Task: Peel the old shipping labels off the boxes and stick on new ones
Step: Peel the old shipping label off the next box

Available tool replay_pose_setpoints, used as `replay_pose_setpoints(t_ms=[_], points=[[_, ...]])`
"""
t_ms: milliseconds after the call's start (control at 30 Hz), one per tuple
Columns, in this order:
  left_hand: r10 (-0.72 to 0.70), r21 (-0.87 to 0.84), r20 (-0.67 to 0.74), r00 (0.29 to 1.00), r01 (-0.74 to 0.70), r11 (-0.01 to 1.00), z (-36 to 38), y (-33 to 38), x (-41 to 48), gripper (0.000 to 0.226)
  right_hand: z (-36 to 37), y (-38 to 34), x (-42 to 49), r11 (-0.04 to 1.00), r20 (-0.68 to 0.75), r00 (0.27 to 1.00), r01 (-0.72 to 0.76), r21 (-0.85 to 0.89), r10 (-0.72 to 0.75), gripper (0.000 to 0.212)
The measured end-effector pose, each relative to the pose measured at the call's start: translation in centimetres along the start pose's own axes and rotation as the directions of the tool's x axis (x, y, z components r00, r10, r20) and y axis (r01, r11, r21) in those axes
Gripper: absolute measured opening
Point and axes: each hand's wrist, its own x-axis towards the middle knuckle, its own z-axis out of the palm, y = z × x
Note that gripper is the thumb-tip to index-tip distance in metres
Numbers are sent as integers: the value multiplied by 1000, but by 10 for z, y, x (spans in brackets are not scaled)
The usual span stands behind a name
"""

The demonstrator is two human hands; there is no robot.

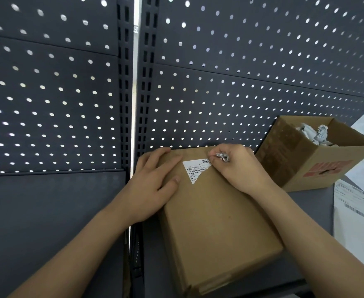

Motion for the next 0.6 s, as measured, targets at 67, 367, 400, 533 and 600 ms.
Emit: replay_pose_setpoints(t_ms=[67, 367, 400, 533, 600], points=[[3, -1, -4, 1000, -3, 1000, 0, 0, 0, 70, 1, 0, 0, 999, 4, 999, 41, -34, -41, 10], [11, -5, -2, 1000, -11, 1000, 1, -3, -1, 69, 5, -4, 1, 953, 25, 985, 170, -252, -169, 12], [13, -2, -1, 1000, -13, 1000, 1, -3, -1, 69, 5, -4, 1, 946, 26, 983, 182, -268, -182, 12], [12, 6, -1, 1000, -12, 1000, 1, -3, 0, 69, 8, -5, 2, 921, 39, 978, 204, -331, -203, 11], [13, 10, -2, 1000, -13, 1000, 1, -3, 0, 69, 9, -6, 4, 917, 53, 981, 194, -350, -188, 12]])
